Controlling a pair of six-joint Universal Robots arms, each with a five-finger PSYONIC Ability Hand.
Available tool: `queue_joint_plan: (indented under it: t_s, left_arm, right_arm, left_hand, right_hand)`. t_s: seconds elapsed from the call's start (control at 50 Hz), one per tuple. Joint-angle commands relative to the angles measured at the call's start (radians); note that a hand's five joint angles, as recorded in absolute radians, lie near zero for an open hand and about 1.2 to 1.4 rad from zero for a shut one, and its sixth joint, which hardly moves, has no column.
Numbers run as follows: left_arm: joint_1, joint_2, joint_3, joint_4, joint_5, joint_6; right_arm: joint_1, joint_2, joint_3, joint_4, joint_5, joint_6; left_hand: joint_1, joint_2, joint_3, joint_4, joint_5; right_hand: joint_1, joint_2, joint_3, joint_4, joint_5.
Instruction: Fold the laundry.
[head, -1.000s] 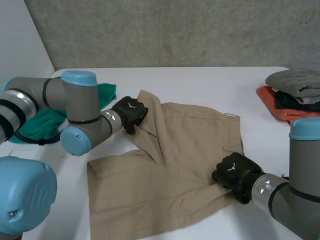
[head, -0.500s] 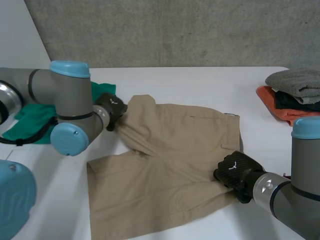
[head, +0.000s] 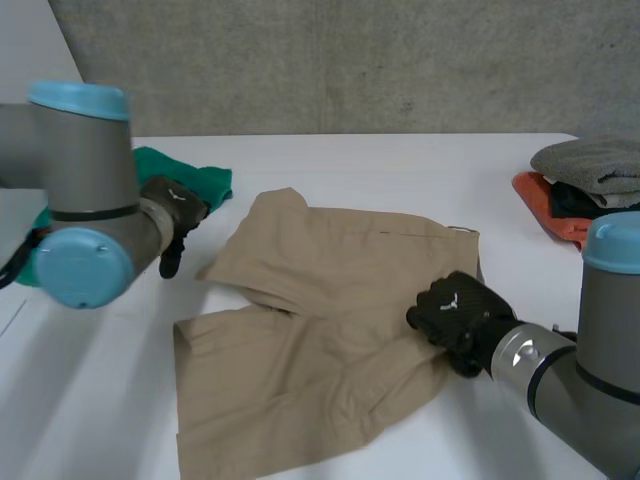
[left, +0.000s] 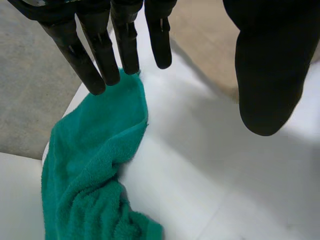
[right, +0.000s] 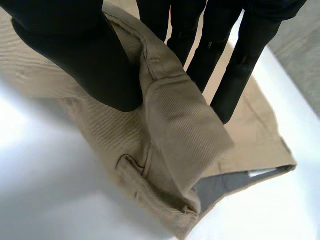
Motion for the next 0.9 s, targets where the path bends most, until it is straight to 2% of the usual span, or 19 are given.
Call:
queue_joint_plan:
  t_s: [0.02, 0.16, 0.22, 0.28, 0.3, 0.4, 0.54, 0.62, 0.68, 0.78, 0.84, 0.9]
  left_arm:
    - [0.015, 0.29, -0.306, -0.001, 0.162, -0.171]
    - [-0.008, 0.519, -0.626, 0.014, 0.278, -0.366]
    - [-0.034, 0.562, -0.701, 0.018, 0.289, -0.41]
    - [-0.077, 0.573, -0.763, 0.022, 0.286, -0.441]
    - [-0.097, 0.565, -0.776, 0.033, 0.277, -0.449]
    - [-0.109, 0.493, -0.784, 0.106, 0.214, -0.449]
    - [-0.125, 0.348, -0.749, 0.197, 0.09, -0.408]
    - [-0.136, 0.282, -0.731, 0.238, 0.061, -0.362]
    - [-0.151, 0.253, -0.721, 0.251, 0.05, -0.34]
    - [-0.183, 0.255, -0.723, 0.283, 0.045, -0.335]
    - [-0.195, 0.304, -0.737, 0.289, 0.042, -0.34]
    - [-0.203, 0.399, -0.779, 0.272, 0.05, -0.334]
  right_arm:
    - [-0.02, 0.04, -0.07, -0.059, -0.008, 0.128]
    - [-0.026, 0.098, -0.121, -0.096, 0.018, 0.214]
    - [-0.027, 0.117, -0.133, -0.114, 0.03, 0.242]
    - [-0.024, 0.138, -0.144, -0.134, 0.044, 0.277]
    - [-0.023, 0.143, -0.146, -0.136, 0.047, 0.283]
    - [-0.017, 0.156, -0.147, -0.137, 0.052, 0.304]
    - [-0.034, 0.141, -0.135, -0.14, 0.052, 0.312]
    - [-0.049, 0.118, -0.117, -0.142, 0.047, 0.315]
    - [-0.06, 0.103, -0.107, -0.14, 0.043, 0.315]
    - [-0.077, 0.066, -0.078, -0.126, 0.024, 0.302]
    - [-0.08, 0.043, -0.058, -0.103, 0.017, 0.262]
    - [-0.099, -0.001, 0.007, -0.012, -0.002, 0.096]
  left_hand:
    - [0.09, 0.084, 0.08, 0.093, 0.095]
    - [0.31, 0.304, 0.3, 0.313, 0.315]
    - [0.311, 0.305, 0.301, 0.314, 0.315]
    - [0.185, 0.179, 0.175, 0.188, 0.19]
    - [0.051, 0.045, 0.041, 0.054, 0.055]
    - [-0.086, -0.092, -0.096, -0.083, -0.081]
    - [-0.103, -0.109, -0.113, -0.1, -0.099]
    - [-0.095, -0.101, -0.105, -0.092, -0.09]
    - [0.054, 0.048, 0.044, 0.057, 0.059]
    - [0.983, 0.977, 0.973, 0.986, 0.988]
    - [0.986, 0.979, 0.976, 0.988, 0.99]
    - [0.986, 0.979, 0.976, 0.988, 0.99]
  right_hand:
    - [0.267, 0.229, 0.205, 0.199, 0.201]
    - [0.267, 0.229, 0.205, 0.199, 0.201]
    - [0.267, 0.229, 0.205, 0.199, 0.201]
    - [0.267, 0.229, 0.205, 0.199, 0.201]
    - [0.267, 0.229, 0.205, 0.199, 0.201]
    - [0.267, 0.229, 0.205, 0.199, 0.201]
    - [0.267, 0.229, 0.205, 0.199, 0.201]
    - [0.267, 0.229, 0.205, 0.199, 0.201]
    - [0.267, 0.229, 0.205, 0.199, 0.201]
    - [0.267, 0.229, 0.205, 0.199, 0.201]
    - [0.267, 0.229, 0.205, 0.199, 0.201]
    - [0.267, 0.229, 0.205, 0.199, 0.201]
